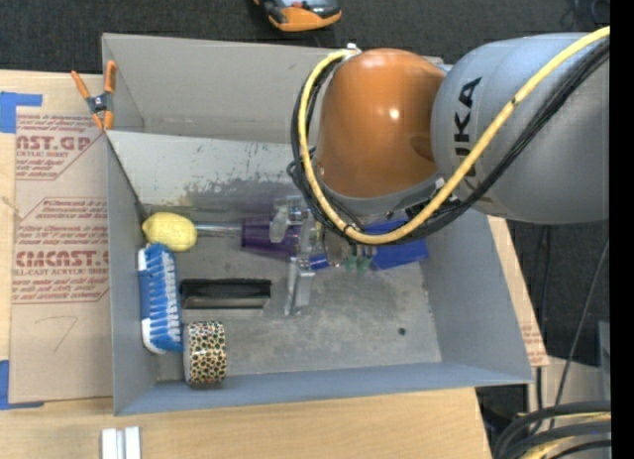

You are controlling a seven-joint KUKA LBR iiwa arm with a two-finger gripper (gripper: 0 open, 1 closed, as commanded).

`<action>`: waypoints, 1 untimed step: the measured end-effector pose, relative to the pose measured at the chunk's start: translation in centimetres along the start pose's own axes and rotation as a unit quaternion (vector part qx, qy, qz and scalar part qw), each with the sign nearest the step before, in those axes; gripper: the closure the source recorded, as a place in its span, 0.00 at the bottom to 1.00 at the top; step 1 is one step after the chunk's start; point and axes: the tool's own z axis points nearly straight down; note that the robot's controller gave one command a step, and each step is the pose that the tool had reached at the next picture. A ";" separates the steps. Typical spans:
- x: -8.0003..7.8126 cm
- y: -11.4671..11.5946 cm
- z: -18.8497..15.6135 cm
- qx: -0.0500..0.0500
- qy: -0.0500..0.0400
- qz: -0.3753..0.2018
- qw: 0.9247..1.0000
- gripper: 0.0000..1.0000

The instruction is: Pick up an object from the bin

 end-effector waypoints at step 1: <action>-0.2 -0.1 -0.5 -0.001 -0.004 0.002 1.000 0.00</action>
Offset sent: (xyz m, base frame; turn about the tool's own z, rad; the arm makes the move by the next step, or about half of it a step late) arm 0.0309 0.0372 -0.1657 0.0733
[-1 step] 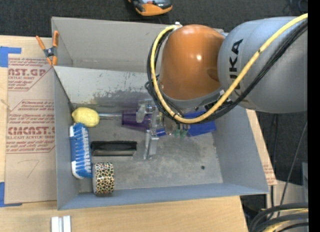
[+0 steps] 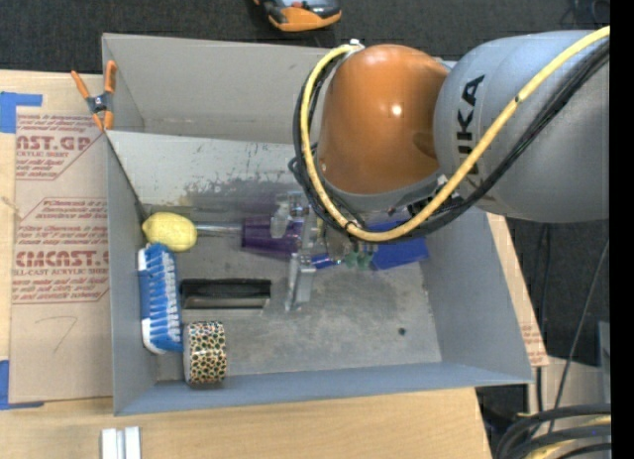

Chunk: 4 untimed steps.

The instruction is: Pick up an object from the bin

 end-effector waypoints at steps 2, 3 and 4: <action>-2.5 4.9 8.3 -0.001 -0.005 0.010 1.000 0.00; -1.8 3.2 14.4 -0.001 0.002 0.050 0.999 0.00; -1.1 2.5 17.1 -0.003 -0.008 0.044 0.999 0.00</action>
Offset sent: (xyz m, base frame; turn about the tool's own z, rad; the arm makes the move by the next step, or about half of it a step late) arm 0.0257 0.0499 -0.0803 0.0180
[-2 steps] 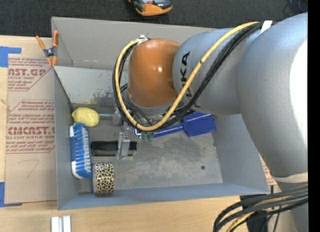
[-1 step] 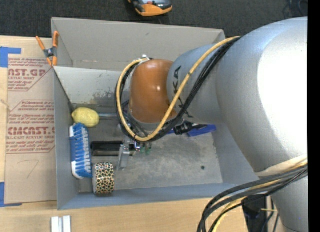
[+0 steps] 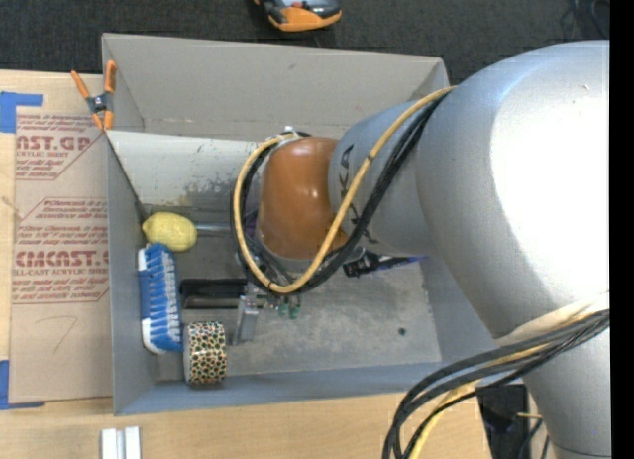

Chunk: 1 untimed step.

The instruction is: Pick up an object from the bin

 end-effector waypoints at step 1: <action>-0.1 0.1 -0.1 0.000 0.002 -0.003 1.000 1.00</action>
Offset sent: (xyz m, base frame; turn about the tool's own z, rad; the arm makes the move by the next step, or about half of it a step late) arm 0.0000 0.0000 0.0000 0.0000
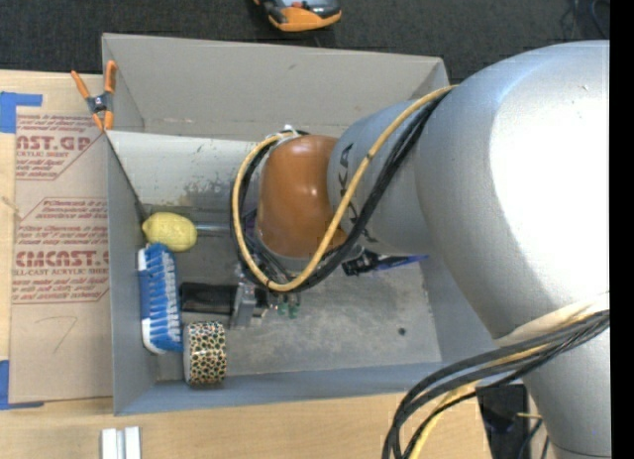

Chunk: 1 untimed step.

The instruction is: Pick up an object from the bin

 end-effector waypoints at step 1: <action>0.0 0.0 0.0 0.000 0.000 0.000 1.000 1.00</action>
Offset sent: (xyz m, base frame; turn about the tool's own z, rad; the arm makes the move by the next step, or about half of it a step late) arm -0.0001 0.0000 0.0026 0.0000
